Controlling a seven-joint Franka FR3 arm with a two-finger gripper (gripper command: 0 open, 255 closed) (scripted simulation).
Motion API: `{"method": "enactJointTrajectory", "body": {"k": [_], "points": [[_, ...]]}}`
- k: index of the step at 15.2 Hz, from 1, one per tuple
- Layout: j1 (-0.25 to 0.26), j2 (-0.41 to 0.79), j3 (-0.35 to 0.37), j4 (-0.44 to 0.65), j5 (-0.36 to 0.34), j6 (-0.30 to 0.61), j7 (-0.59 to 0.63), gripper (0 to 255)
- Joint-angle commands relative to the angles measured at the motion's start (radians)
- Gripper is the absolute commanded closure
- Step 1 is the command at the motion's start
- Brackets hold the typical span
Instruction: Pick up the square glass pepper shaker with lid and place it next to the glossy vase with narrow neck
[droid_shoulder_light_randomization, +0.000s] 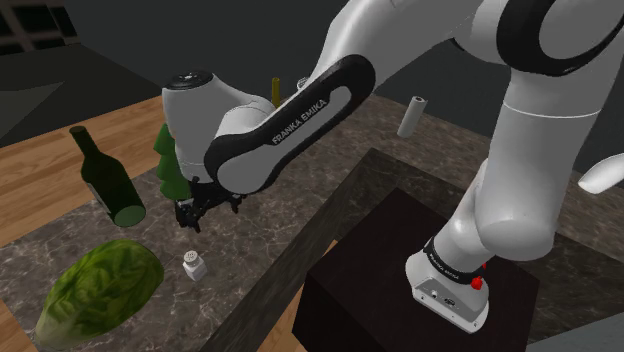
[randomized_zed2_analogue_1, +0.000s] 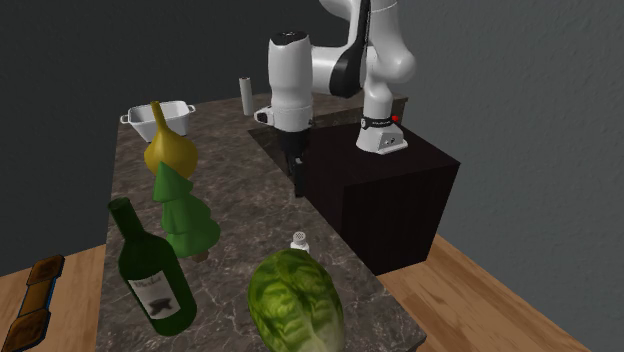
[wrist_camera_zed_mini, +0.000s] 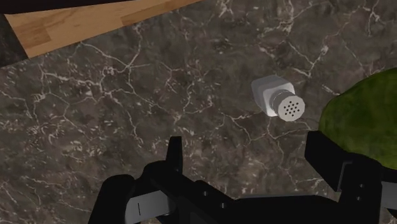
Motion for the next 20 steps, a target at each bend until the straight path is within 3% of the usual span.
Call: {"method": "enactJointTrajectory", "body": {"k": [1,7,20], "points": [[0.037,0.08,-0.013,0.064,-0.045,0.005,0.046,0],[0.153,0.312,-0.061,0.299,-0.133,-0.022,0.132,0],[0.171,0.384,-0.087,0.305,-0.161,0.042,0.149,0]]}}
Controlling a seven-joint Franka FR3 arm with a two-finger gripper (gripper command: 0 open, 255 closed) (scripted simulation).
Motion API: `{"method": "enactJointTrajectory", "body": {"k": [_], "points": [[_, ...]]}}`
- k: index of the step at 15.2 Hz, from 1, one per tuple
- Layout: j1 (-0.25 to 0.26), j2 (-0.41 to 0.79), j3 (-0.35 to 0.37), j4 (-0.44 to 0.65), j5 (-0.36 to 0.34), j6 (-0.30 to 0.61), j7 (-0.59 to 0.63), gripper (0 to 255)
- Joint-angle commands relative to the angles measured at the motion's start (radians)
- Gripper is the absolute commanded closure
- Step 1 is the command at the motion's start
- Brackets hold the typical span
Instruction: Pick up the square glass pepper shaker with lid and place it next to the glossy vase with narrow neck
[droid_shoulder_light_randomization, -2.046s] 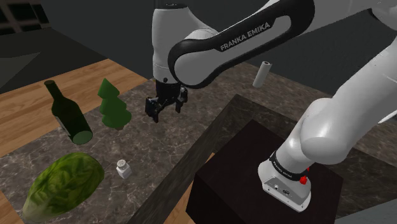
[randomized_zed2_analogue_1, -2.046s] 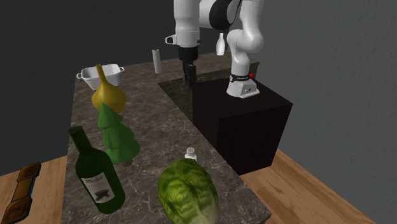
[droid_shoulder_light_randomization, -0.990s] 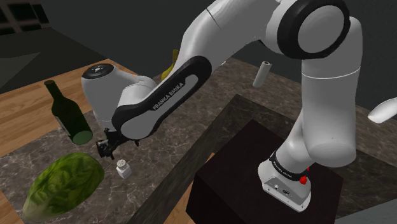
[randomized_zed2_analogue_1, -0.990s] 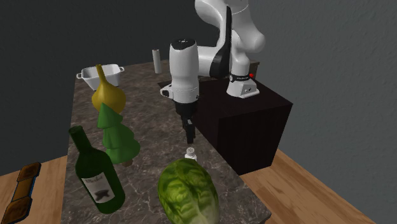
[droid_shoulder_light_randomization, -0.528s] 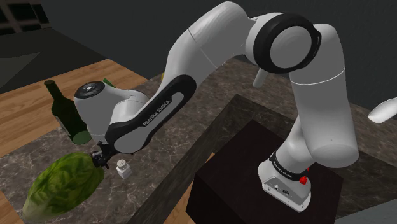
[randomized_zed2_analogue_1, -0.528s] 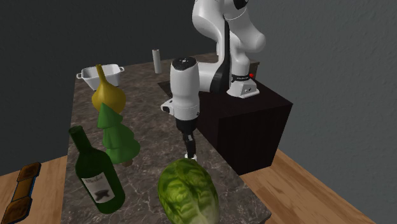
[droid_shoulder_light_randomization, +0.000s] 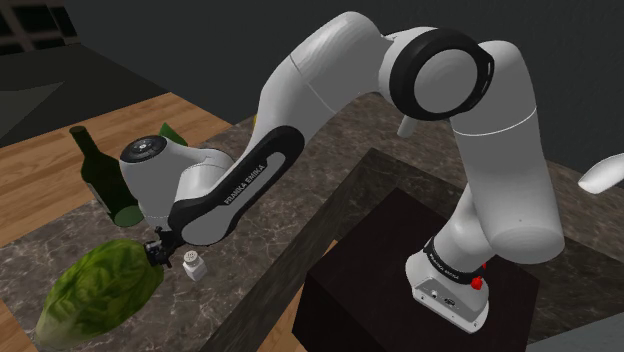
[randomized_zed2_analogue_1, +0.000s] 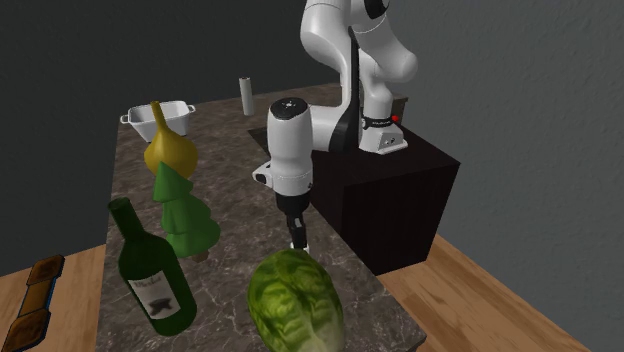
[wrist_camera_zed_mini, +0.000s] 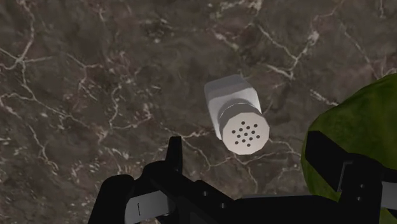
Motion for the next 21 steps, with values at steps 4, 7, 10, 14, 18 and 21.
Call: {"method": "enactJointTrajectory", "body": {"k": [4,7,10,14,18,21], "points": [[0.001,0.006,-0.001,0.0,-0.001,0.001,0.0,255],[-0.001,0.003,-0.001,-0.006,-0.001,0.004,-0.001,255],[-0.003,0.007,-0.002,0.0,0.0,0.002,-0.004,255],[-0.002,-0.006,0.003,-0.004,0.004,-0.008,-0.002,255],[-0.011,-0.045,0.017,-0.008,0.019,-0.041,-0.012,255],[-0.018,-0.072,0.027,-0.009,0.031,-0.067,-0.019,255]]}}
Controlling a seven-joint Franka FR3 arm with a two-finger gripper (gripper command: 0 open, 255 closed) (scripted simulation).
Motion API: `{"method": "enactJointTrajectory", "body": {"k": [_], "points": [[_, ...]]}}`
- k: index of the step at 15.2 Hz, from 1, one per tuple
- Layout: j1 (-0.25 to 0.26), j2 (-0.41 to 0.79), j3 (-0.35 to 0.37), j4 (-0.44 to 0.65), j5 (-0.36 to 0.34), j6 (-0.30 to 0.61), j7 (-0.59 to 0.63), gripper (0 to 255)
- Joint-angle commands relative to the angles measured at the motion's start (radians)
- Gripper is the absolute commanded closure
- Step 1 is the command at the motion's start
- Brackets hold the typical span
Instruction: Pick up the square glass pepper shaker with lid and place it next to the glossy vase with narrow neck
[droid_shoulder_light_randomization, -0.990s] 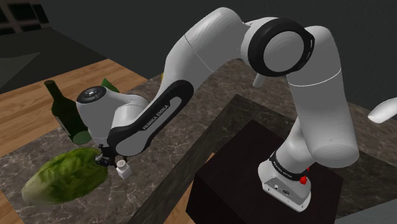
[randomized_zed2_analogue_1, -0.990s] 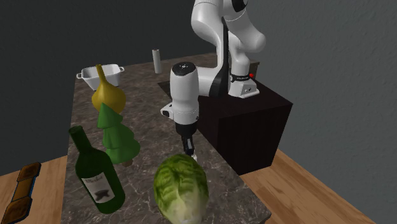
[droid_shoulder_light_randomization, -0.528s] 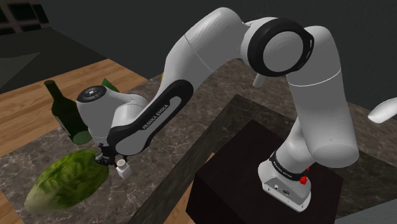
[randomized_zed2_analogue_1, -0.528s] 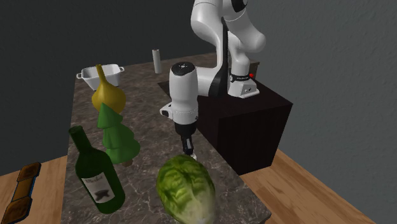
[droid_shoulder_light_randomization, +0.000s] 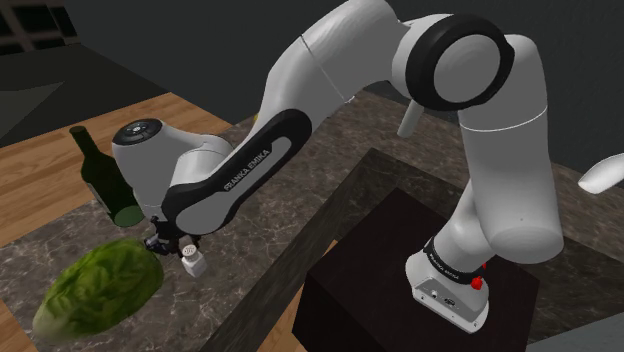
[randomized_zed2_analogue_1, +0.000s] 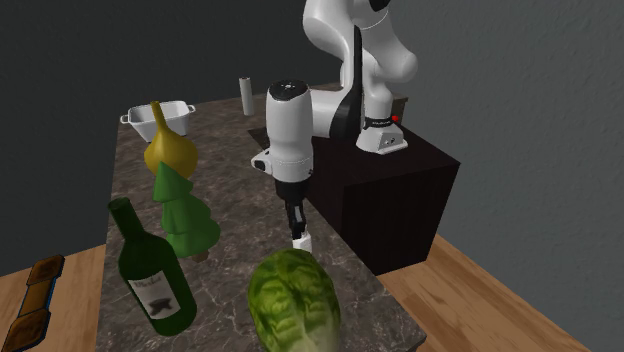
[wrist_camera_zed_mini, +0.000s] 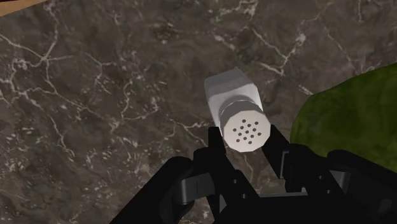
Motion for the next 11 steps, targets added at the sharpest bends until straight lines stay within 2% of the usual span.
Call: {"method": "enactJointTrajectory", "body": {"k": [1,11], "points": [[-0.003,-0.017,0.007,0.005,0.009,-0.022,-0.004,255],[-0.022,-0.101,0.035,0.019,0.048,-0.115,-0.028,255]]}}
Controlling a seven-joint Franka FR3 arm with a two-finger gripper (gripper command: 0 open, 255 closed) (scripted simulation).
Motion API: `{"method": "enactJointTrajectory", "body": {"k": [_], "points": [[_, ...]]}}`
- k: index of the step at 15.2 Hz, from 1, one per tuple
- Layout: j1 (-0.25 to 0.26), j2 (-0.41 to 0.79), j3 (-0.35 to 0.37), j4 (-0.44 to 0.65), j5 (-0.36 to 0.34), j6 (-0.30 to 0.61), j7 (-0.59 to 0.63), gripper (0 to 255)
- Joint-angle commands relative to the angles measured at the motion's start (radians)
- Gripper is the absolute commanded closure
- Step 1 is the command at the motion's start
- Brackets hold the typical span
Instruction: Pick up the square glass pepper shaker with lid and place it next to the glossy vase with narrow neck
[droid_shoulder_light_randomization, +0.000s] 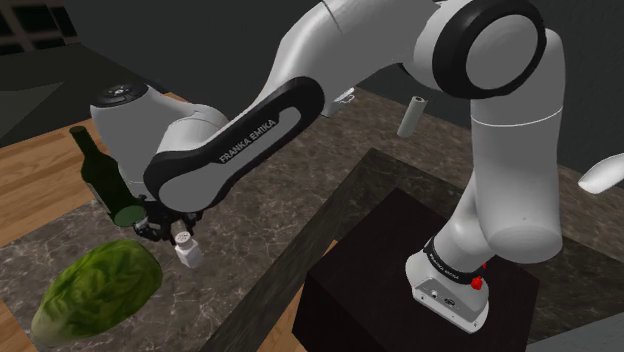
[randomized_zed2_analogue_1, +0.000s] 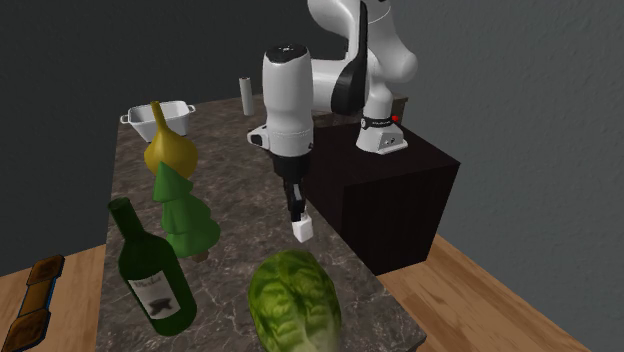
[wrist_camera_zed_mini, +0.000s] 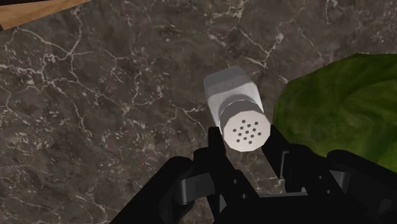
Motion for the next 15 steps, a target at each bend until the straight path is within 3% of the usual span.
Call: {"method": "enactJointTrajectory", "body": {"k": [1,15], "points": [[-0.004,-0.018,0.005,0.002,0.008,-0.019,-0.005,255],[-0.021,-0.109,0.033,0.063,0.057,-0.164,-0.036,255]]}}
